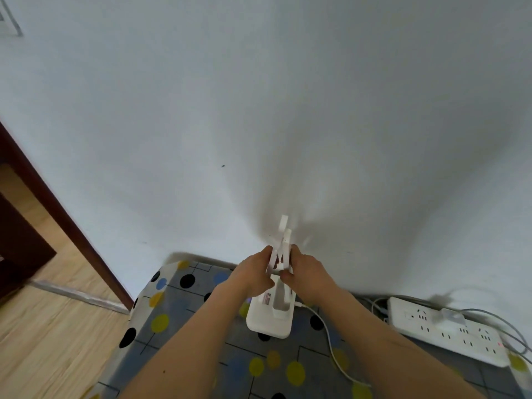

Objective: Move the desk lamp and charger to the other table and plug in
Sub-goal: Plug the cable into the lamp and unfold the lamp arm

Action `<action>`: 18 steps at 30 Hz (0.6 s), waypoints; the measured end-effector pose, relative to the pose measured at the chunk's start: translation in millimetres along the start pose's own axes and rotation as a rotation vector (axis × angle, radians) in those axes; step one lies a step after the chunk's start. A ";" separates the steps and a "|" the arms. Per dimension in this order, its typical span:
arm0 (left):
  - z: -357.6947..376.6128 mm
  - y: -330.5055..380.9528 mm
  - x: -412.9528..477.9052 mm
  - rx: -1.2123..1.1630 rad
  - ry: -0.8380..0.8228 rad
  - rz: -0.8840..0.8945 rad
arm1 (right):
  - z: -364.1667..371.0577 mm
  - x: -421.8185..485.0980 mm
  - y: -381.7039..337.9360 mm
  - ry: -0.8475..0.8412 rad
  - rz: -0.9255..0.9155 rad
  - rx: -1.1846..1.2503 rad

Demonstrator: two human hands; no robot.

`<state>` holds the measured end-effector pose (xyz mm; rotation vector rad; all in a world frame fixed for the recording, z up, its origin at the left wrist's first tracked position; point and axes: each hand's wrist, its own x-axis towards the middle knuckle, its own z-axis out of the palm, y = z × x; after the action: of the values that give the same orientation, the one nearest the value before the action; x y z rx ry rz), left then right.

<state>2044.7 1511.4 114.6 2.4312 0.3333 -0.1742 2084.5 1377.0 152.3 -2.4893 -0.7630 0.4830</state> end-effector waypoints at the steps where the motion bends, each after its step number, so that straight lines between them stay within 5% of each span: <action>1: -1.0 -0.2 -0.6 0.018 -0.003 0.002 | 0.7 0.1 0.3 0.003 -0.002 -0.006; 18: -26.3 -4.2 -7.3 0.234 0.002 0.042 | 4.2 2.7 2.9 0.020 -0.013 -0.066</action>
<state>2037.5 1530.0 133.8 2.6671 0.2749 -0.2025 2086.0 1377.9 146.8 -2.5449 -0.7988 0.4345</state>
